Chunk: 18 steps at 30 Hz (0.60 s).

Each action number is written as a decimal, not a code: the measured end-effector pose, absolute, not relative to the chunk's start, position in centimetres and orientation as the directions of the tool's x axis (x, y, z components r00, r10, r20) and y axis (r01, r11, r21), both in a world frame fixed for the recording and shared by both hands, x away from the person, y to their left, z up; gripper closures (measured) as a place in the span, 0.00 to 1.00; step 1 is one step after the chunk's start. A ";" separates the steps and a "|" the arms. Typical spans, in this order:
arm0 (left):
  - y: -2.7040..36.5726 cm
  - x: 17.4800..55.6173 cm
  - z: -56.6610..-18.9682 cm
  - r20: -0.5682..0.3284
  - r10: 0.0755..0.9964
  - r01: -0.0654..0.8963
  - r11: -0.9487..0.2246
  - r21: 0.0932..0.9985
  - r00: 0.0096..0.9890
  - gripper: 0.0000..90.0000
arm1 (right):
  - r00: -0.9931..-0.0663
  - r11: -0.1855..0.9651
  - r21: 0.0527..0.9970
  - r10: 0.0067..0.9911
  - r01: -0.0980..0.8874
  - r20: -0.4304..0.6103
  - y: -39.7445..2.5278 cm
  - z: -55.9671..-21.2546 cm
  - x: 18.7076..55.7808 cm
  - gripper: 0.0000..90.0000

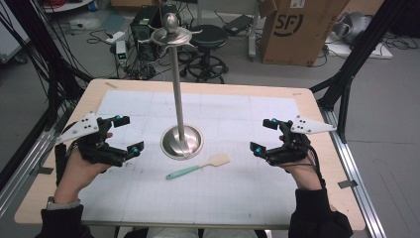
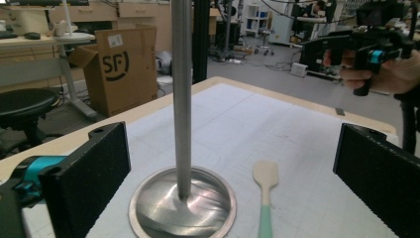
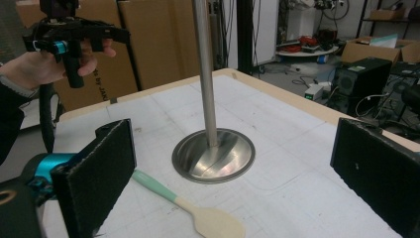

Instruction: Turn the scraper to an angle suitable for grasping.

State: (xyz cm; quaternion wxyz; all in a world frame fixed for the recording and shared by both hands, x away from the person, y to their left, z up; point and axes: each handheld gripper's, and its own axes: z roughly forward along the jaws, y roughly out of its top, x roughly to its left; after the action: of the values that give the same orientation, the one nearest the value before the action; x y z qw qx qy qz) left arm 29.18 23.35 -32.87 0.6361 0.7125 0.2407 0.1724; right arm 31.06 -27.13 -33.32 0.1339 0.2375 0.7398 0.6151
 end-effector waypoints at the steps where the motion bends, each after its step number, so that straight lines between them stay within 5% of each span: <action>1: 23.3 29.1 -32.8 -0.062 0.561 0.123 -0.071 0.990 0.826 0.02 | -0.851 0.131 0.974 0.516 0.187 0.094 -27.1 -33.3 31.1 0.03; 12: 22.6 29.1 -32.9 -0.043 0.557 0.120 -0.102 0.988 0.830 0.02 | -0.855 0.167 0.965 0.510 0.203 0.091 -25.7 -34.4 31.6 0.07; 13: 22.6 29.1 -32.9 -0.044 0.557 0.120 -0.102 0.988 0.830 0.02 | -0.863 0.181 0.959 0.496 0.216 0.101 -25.3 -34.8 31.7 0.18; 17: 22.7 29.0 -32.7 -0.054 0.548 0.118 -0.081 0.990 0.834 0.02 | -0.871 0.221 0.949 0.482 0.226 0.095 -24.6 -35.3 32.0 0.26; 18: 22.7 28.9 -32.6 -0.051 0.548 0.114 -0.081 0.990 0.835 0.02 | -0.877 0.239 0.942 0.470 0.234 0.099 -24.1 -35.6 32.0 0.37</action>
State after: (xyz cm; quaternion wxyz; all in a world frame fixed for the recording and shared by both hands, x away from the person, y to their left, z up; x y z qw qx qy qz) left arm 28.88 22.74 -32.61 0.6373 0.7152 0.2311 0.1703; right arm 32.02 -24.08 -35.63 0.1027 0.2256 0.7802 0.5743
